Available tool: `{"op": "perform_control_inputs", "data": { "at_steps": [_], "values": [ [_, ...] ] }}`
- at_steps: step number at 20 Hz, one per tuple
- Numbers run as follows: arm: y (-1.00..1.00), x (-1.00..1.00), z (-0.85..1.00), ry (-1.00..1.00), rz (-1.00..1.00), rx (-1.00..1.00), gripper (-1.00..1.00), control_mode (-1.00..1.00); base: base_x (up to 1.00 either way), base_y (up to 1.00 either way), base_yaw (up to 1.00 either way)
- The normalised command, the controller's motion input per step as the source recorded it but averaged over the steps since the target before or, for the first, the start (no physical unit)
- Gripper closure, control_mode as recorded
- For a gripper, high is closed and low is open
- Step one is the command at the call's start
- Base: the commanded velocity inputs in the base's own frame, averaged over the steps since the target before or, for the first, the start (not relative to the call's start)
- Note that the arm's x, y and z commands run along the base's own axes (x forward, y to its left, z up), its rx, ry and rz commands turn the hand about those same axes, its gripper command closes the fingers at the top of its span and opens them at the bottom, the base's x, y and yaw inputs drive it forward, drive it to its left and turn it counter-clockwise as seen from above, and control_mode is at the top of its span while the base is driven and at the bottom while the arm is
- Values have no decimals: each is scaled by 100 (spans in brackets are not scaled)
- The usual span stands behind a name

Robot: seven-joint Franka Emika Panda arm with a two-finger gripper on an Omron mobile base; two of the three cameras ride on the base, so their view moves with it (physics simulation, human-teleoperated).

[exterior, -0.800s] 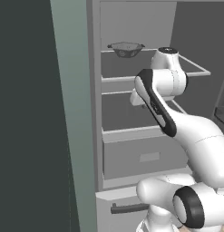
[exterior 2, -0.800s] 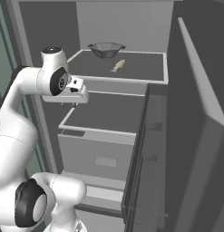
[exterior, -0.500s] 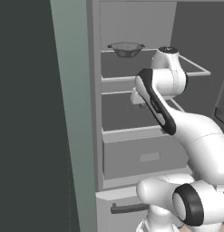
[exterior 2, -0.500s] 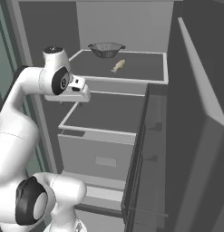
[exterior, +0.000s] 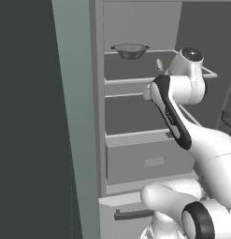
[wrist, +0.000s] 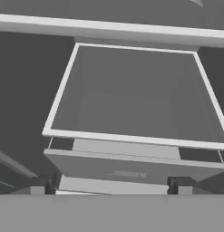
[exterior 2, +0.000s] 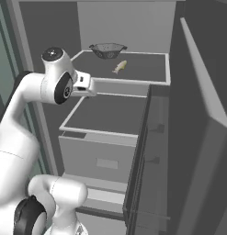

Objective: Take the fish out of the fridge, briefly rinse it in the sink, and place it on the tray next to the sink.

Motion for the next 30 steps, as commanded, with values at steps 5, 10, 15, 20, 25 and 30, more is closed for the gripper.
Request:
{"op": "perform_control_inputs", "data": {
  "at_steps": [5,10,15,20,25,30],
  "values": [
    [-19,25,40,-13,-7,0,-100,-100,0,0,0],
    [-37,33,55,-7,-18,6,-100,-100,0,0,0],
    [-43,34,53,-5,-12,14,-100,-100,0,0,0],
    [-59,41,7,-1,0,13,-100,-100,0,0,0],
    [-51,32,0,0,1,3,-100,-100,0,0,0],
    [-11,50,0,2,0,0,-100,-100,0,0,0]
  ]
}}
